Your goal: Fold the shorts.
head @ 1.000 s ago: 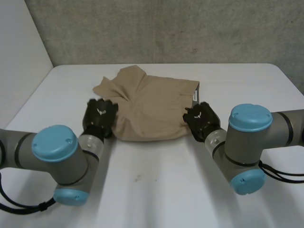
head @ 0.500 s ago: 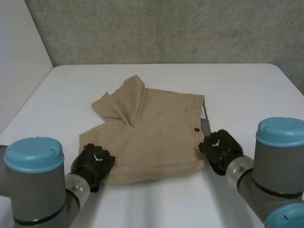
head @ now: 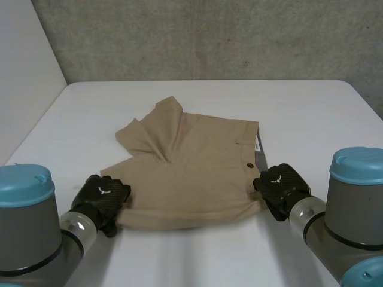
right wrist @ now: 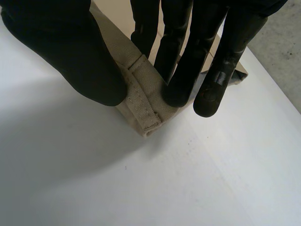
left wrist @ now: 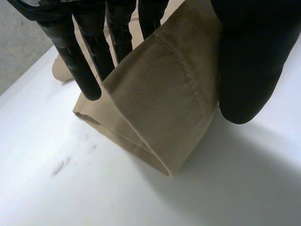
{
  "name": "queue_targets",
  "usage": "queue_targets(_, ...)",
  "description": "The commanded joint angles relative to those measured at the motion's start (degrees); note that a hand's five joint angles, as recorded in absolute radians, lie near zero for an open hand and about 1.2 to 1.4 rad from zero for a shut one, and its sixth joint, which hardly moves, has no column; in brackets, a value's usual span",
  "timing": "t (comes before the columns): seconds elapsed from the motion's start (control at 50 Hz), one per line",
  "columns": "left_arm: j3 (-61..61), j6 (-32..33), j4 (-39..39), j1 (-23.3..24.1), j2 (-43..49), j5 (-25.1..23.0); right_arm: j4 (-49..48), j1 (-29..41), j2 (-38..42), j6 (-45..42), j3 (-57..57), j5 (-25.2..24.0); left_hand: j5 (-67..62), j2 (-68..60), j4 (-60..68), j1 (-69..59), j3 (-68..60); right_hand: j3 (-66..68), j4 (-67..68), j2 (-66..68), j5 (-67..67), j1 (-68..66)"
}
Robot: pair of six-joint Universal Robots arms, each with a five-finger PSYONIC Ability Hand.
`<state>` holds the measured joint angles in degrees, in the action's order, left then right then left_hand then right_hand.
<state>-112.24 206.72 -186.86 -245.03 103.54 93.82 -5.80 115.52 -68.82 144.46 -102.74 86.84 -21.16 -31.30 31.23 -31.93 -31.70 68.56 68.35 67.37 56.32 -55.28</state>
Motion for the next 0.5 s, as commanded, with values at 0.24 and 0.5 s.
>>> queue_targets(0.24, -2.8, -3.3, 4.8, -1.1, -7.3, -1.9, -0.3, 0.1, -0.3, 1.1, -1.1, -3.4, -14.7, -14.5, 14.6, -13.9, -14.1, 11.4, 11.6, 12.6, 13.7, -24.7)
queue_targets(0.5, -1.7, -5.7, 5.0, -10.0, -4.1, -12.6, 0.3, -2.3, -1.8, 1.2, -2.6, -8.4, -48.8, -48.7, 48.8, -48.1, -48.3, -21.3, -21.1, -20.1, -19.1, 8.0)
